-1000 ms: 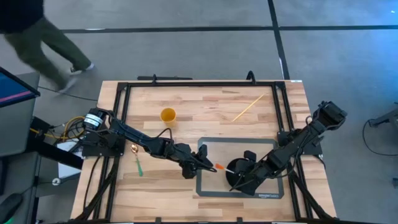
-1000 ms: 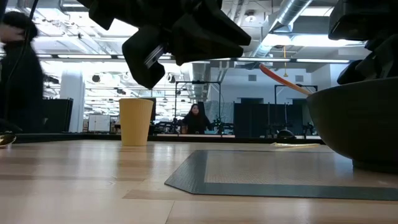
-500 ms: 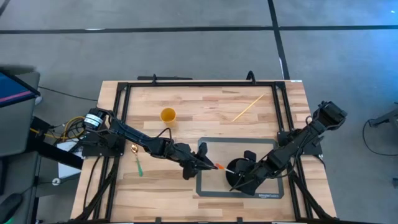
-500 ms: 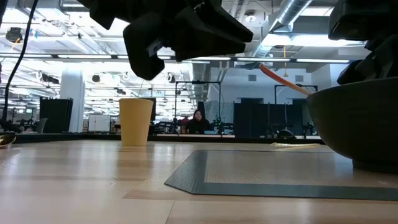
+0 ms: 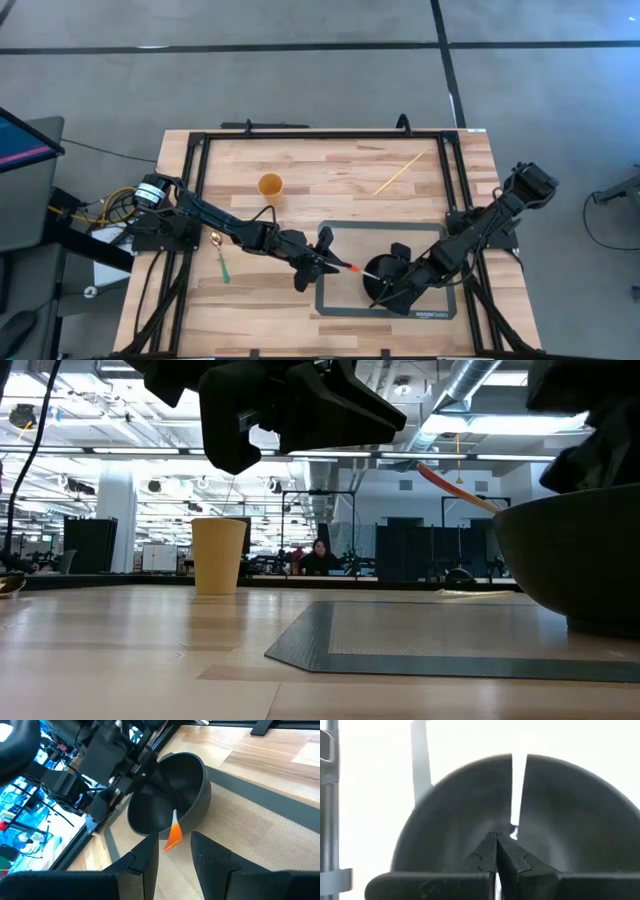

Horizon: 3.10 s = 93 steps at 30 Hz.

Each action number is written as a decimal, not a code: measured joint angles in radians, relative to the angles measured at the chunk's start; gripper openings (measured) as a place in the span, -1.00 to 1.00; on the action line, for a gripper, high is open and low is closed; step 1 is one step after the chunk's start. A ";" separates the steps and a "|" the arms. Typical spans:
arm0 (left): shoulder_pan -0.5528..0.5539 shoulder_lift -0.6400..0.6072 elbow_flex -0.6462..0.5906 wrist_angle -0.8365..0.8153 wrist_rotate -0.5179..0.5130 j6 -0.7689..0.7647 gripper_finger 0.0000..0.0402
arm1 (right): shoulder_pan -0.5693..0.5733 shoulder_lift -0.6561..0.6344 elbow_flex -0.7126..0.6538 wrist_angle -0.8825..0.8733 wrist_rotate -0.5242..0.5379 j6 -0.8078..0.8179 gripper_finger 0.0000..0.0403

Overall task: Pick & Place Utensil
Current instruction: Put the orange silver fork into the black bowl on the table placemat, then put the gold green spoon into the black bowl on the table placemat

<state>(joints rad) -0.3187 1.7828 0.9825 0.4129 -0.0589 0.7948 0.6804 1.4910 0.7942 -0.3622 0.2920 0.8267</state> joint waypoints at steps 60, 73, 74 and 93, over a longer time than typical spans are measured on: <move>-0.029 -0.547 -0.387 -0.436 -0.571 -1.349 -0.46 | -0.299 -0.160 0.212 -0.044 0.323 -0.807 -1.00; -0.027 -0.547 -0.407 -0.773 -0.513 -1.689 -0.54 | -0.374 -0.161 0.205 0.009 0.307 -0.889 -1.00; -0.027 -0.547 -0.407 -0.812 -0.480 -1.734 -0.54 | -0.380 -0.161 0.205 0.008 0.307 -0.890 -1.00; -0.056 -0.547 -0.407 -1.155 -0.063 -2.208 -0.54 | -0.420 -0.161 0.204 0.004 0.229 -0.889 -1.00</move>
<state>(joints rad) -0.3743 1.2362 0.5751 -0.7420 -0.1222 -1.4130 0.2607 1.3300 0.9981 -0.3580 0.5209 -0.0628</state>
